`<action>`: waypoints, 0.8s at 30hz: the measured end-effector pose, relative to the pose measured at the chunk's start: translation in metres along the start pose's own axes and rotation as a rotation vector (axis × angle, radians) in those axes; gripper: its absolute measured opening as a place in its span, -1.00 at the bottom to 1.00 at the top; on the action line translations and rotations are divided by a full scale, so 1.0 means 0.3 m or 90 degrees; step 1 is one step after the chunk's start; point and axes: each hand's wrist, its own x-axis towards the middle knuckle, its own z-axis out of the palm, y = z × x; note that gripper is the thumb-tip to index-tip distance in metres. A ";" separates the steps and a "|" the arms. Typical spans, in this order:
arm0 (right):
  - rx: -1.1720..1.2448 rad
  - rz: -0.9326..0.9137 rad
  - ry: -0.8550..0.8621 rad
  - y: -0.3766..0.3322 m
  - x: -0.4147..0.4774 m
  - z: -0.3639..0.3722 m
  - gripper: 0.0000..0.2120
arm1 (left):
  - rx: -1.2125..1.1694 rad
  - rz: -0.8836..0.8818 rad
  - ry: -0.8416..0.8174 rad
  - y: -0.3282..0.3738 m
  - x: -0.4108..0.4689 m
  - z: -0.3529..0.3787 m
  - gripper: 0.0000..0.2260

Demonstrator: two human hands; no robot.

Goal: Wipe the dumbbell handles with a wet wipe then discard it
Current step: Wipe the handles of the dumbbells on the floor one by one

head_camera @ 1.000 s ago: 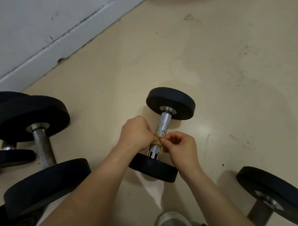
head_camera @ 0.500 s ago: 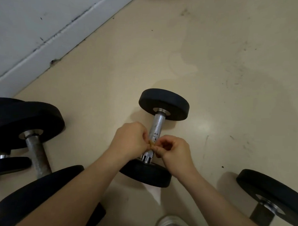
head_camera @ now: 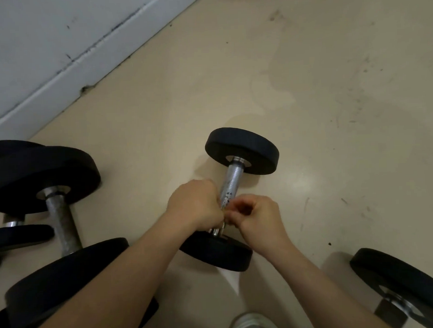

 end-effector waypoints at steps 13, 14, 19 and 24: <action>-0.155 -0.248 0.223 0.003 0.103 0.008 -0.84 | -0.264 0.062 0.110 -0.067 -0.148 0.092 -0.80; -0.152 -0.248 0.245 0.007 0.115 0.002 -0.85 | -0.204 0.048 0.147 -0.072 -0.190 0.128 -0.68; -0.249 -0.300 0.012 0.023 0.002 0.007 -0.86 | -0.294 0.014 0.235 -0.097 -0.253 0.227 -0.40; -0.245 -0.291 0.155 -0.015 0.104 -0.013 -0.87 | -0.508 -0.041 0.199 -0.134 -0.265 0.233 -0.33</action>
